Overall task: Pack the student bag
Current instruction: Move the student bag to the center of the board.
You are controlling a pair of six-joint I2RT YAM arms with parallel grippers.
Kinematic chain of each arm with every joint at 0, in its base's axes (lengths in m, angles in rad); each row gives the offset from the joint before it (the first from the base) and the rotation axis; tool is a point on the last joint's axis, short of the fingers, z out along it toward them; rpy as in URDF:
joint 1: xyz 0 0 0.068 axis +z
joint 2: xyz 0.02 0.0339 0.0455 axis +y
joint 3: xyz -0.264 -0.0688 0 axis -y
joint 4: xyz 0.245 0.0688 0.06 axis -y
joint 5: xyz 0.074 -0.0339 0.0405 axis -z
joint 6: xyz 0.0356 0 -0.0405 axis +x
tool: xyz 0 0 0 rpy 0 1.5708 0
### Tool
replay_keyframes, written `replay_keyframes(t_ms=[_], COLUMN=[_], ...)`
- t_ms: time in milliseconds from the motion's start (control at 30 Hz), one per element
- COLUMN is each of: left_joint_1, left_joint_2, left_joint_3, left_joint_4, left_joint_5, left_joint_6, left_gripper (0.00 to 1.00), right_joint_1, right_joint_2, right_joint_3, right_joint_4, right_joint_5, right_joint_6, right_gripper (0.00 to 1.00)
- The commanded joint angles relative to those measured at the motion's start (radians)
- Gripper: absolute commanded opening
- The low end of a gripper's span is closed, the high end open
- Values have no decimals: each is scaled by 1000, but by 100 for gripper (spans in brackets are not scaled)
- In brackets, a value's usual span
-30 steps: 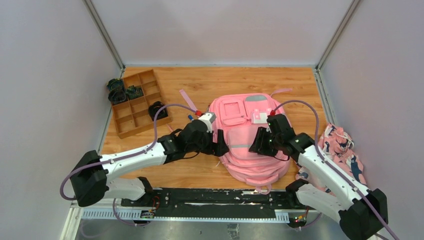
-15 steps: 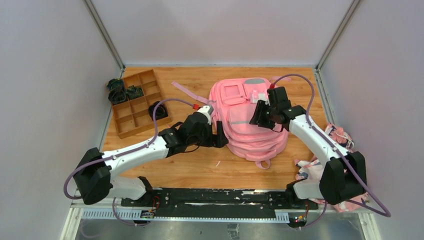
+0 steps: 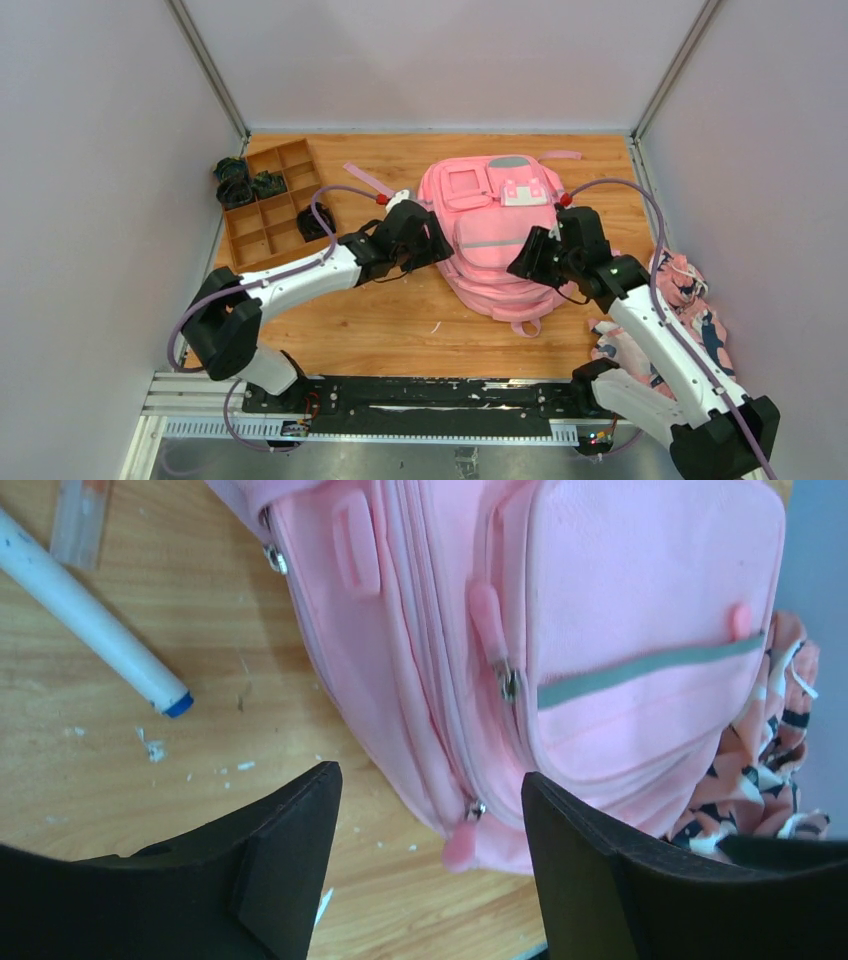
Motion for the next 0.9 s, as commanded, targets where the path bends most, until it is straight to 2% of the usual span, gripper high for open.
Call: replay_keyframes(t_ms=[0,133,267,367,400,600,733,867], left_joint_1=[27,29,43,58,66,153,184,193], left_joint_2=[78,141,145,71,38,-161,-271,-315], left_joint_3=[74,103,94,66,51,-47,-143,-186], left_joint_4=[44,53,68,55,47,-39,-38,-40], left_joint_5=[4,32,62,42,30,-8,-19,-13], left_joint_6=[-47,-60,-74,-57,-49,-29,-41,-45], left_gripper=[69,66,63,65,67,72,73,73], right_joint_1=[36,99,173,253,269,291,296,296], right_joint_2=[-44,-7,127,149,157,275,324,362], right_joint_3=[-39,-31,27,20,14,45,40,39], right_joint_4=[-42,-6,-3,63,89,158,206,279], right_joint_5=[-28,-36,-70,-30,-30,-97,-111,-142], right_joint_6=[77,144,255,368,414,557,685,757], right_gripper=[50,47,43,45,48,58,58,55])
